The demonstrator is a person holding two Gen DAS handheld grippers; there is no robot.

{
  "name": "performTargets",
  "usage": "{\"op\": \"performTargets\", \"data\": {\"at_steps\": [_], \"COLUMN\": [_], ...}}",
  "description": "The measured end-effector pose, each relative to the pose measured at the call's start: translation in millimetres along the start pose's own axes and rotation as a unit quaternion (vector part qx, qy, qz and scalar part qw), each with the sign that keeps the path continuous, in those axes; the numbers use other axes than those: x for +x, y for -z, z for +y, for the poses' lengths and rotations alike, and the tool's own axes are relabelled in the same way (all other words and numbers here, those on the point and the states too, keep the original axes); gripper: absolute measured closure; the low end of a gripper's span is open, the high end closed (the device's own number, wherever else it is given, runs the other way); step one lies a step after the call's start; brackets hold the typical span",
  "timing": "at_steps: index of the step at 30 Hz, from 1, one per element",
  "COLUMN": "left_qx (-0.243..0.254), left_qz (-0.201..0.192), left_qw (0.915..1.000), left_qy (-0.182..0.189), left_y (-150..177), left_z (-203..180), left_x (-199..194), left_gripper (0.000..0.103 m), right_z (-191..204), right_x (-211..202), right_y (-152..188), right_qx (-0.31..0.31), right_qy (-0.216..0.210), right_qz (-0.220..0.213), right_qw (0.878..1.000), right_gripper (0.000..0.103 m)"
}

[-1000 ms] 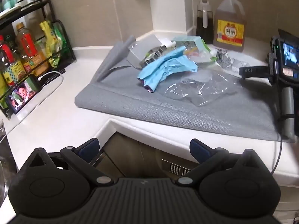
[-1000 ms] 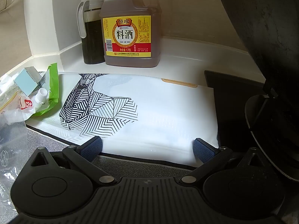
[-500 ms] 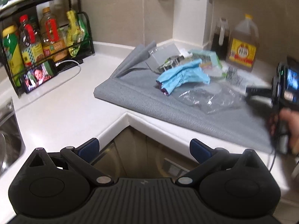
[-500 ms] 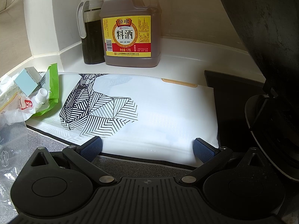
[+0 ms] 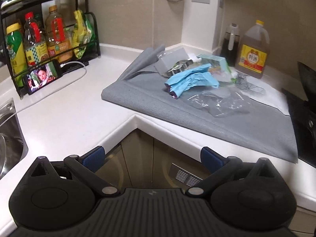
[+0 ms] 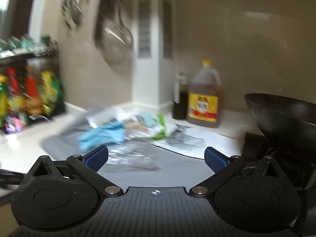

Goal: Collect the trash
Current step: 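Move both tools toward the trash pile on the grey mat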

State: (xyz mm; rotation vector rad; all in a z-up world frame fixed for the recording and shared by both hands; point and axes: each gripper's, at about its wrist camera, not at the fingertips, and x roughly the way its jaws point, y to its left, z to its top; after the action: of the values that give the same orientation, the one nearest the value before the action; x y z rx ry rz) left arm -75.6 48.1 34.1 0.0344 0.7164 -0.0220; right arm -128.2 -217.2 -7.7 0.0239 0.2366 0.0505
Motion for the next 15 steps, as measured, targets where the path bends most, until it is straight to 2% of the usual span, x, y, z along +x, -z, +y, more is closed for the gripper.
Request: {"op": "performTargets", "data": {"at_steps": [6,10,15], "left_qx": [0.017,0.035,0.023], "left_qz": [-0.016,-0.031,-0.026], "left_qw": [0.9996,0.9989,0.9991], "left_qy": [0.014,0.003,0.026], "left_y": [8.6,17.0,23.9], "left_z": [-9.6,-13.8,-10.1], "left_x": [-18.2,-29.9,-38.4], "left_gripper": [0.0,0.0,0.0], "right_z": [25.0,25.5,27.3], "right_x": [-42.6,-52.6,-58.2], "right_y": [-1.8,1.1,6.9], "right_qx": [-0.046,-0.038,-0.041], "right_qy": [0.009,0.008,0.016], "right_qz": [-0.021,-0.002,0.008], "right_qw": [0.999,0.999,0.999], "right_gripper": [0.0,0.0,0.0]}}
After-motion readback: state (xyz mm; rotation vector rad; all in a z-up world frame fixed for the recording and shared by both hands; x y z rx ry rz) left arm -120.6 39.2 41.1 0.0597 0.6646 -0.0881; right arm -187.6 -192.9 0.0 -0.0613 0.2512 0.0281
